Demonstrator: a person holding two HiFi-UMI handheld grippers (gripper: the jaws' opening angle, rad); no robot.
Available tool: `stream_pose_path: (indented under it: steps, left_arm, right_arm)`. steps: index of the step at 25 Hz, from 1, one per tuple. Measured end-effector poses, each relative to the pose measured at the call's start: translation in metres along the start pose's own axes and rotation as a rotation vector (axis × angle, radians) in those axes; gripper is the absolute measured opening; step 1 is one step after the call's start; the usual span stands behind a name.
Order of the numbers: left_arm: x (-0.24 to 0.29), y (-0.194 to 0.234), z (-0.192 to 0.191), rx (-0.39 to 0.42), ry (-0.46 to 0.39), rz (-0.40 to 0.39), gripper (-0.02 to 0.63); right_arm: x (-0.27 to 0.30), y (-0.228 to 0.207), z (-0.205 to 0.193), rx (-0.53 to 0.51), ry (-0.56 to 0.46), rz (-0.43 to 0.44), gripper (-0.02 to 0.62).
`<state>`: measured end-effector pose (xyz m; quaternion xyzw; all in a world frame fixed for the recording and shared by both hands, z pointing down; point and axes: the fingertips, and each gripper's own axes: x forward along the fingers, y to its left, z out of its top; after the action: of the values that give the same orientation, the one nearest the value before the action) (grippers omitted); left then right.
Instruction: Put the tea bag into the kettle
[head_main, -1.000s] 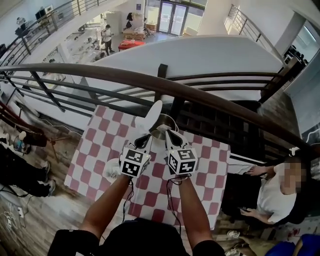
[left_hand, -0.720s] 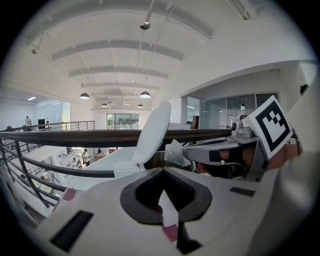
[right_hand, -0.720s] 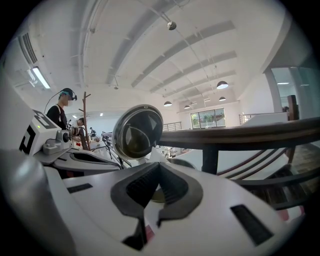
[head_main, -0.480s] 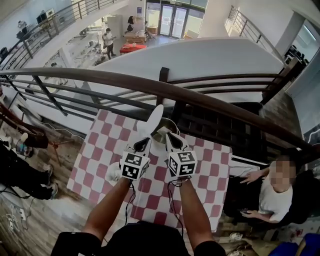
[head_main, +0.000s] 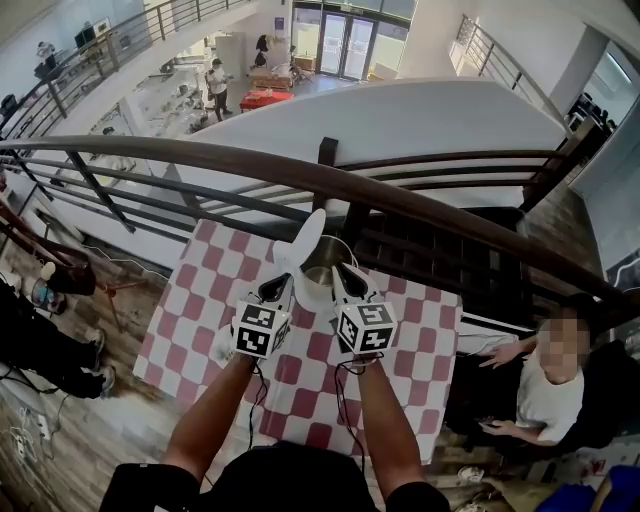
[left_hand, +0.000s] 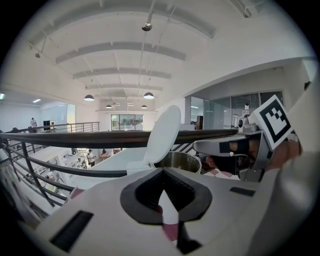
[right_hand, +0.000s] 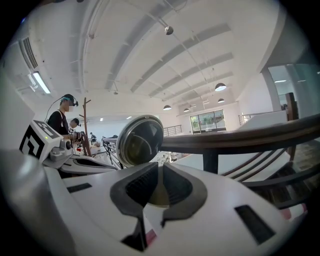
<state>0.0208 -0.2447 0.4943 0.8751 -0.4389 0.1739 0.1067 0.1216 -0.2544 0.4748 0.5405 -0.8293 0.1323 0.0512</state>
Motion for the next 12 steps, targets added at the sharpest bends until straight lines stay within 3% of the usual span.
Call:
stream_pose_path:
  steps: [12]
  left_arm:
    - [-0.016,0.025,0.032,0.012,-0.062,0.051,-0.002]
  right_arm:
    - [-0.013,0.02,0.057,-0.049,-0.102,0.024,0.018]
